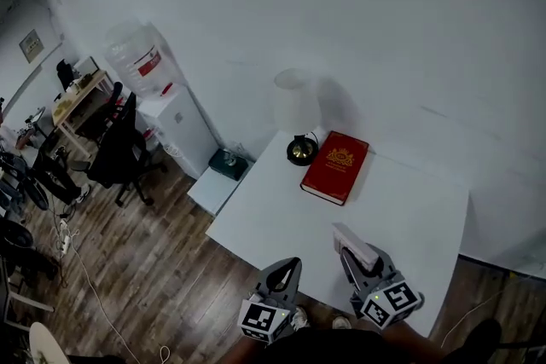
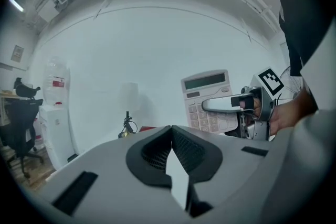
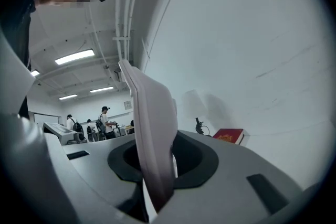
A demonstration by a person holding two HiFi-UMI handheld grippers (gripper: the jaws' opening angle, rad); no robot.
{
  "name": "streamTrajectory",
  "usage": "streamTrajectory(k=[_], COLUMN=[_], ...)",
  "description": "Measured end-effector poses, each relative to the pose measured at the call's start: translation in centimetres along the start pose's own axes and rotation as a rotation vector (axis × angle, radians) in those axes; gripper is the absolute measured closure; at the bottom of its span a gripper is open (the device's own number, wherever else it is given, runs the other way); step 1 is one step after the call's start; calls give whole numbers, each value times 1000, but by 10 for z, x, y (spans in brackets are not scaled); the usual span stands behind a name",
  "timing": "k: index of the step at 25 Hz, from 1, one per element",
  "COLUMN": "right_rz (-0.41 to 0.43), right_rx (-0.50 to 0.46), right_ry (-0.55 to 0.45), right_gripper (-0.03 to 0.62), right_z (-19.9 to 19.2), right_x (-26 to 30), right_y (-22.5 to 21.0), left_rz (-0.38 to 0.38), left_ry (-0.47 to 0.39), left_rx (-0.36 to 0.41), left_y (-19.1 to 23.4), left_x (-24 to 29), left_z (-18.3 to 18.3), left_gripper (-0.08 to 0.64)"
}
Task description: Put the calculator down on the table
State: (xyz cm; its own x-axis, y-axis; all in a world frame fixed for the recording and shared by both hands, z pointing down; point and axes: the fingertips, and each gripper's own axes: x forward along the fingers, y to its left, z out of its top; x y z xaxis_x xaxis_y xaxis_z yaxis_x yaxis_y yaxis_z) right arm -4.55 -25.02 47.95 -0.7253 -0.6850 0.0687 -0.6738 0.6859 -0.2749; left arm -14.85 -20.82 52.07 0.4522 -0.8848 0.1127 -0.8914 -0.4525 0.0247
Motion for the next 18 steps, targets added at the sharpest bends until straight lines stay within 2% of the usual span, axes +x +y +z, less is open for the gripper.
streamTrajectory(k=[4, 8, 13, 18], right_rz=[-95, -153, -197, -236], right_rx=[77, 148, 229, 341], right_ry=[22, 45, 78, 138], right_gripper=[480, 480, 482, 482], right_z=[-21, -34, -49, -86], right_x=[0, 2, 0, -1], right_y=[-21, -36, -56, -69], left_rz=[-77, -136, -185, -230], left_ry=[3, 7, 24, 33], left_rx=[-20, -30, -45, -40], left_y=[3, 5, 5, -6], left_x=[10, 16, 31, 44], left_z=[-8, -18, -29, -30], left_gripper=[541, 541, 541, 541])
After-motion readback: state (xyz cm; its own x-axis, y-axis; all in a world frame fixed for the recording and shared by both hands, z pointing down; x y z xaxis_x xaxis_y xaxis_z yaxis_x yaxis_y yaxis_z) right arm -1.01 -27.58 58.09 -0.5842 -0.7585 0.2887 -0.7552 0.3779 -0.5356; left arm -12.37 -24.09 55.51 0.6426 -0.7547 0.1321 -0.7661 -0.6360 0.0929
